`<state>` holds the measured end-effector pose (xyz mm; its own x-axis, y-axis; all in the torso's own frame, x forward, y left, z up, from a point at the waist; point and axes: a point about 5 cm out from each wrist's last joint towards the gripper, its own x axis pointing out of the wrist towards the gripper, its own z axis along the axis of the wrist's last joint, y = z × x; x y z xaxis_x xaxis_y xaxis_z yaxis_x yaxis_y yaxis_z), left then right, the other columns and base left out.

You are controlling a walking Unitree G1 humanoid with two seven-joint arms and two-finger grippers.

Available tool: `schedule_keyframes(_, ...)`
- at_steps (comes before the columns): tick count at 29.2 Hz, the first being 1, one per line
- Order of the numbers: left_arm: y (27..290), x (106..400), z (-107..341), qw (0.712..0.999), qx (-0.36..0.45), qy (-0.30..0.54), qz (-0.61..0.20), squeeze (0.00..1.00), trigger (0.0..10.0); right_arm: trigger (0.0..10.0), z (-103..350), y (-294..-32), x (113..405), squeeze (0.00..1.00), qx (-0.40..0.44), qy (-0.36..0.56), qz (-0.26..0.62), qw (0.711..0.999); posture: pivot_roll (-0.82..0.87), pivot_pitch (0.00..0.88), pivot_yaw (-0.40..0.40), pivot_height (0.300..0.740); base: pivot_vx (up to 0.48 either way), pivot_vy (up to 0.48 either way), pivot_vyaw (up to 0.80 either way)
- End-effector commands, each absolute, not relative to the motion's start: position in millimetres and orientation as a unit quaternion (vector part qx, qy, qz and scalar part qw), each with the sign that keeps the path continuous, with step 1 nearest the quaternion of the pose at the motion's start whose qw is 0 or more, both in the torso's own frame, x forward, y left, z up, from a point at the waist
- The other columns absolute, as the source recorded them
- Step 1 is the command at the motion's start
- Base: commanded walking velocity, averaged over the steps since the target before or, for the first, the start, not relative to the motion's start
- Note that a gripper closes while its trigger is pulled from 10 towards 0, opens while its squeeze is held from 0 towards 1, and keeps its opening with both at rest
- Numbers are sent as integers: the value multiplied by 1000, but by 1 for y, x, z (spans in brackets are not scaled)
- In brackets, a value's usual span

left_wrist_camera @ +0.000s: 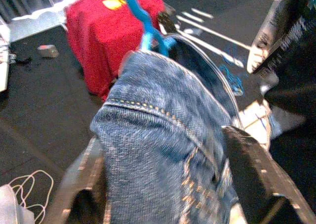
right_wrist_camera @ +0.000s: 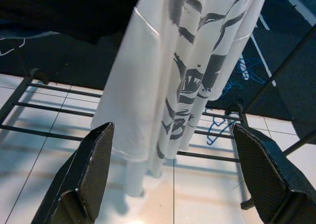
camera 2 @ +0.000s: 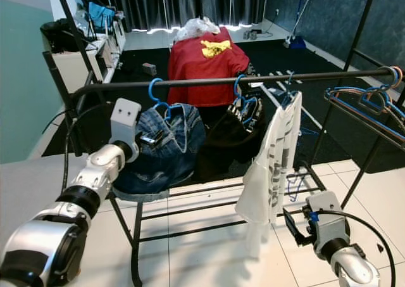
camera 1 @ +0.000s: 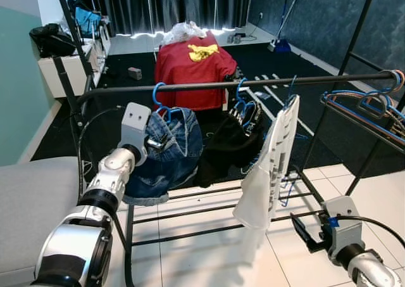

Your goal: Hang hanger

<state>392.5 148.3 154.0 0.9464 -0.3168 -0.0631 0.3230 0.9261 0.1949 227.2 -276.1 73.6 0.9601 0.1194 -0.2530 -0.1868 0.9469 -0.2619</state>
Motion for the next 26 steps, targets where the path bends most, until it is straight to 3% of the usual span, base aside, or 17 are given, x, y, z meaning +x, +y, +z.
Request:
schedule_keyframes(1,143,389,141,976,111,46,-183,0,0,10000,77,-277,227,0,-140,115,77,981,45,0,46,740,0,0,0)
schedule_keyframes(11,136,377,110,960,160,104,-204,0,0,10000,85,-282,226,0,-145,108,70,981,34,0,48,740,0,0,0)
schedule_keyframes(26,136,380,114,967,146,107,-178,0,0,10000,93,-281,229,0,-148,95,66,982,33,0,49,740,0,0,0)
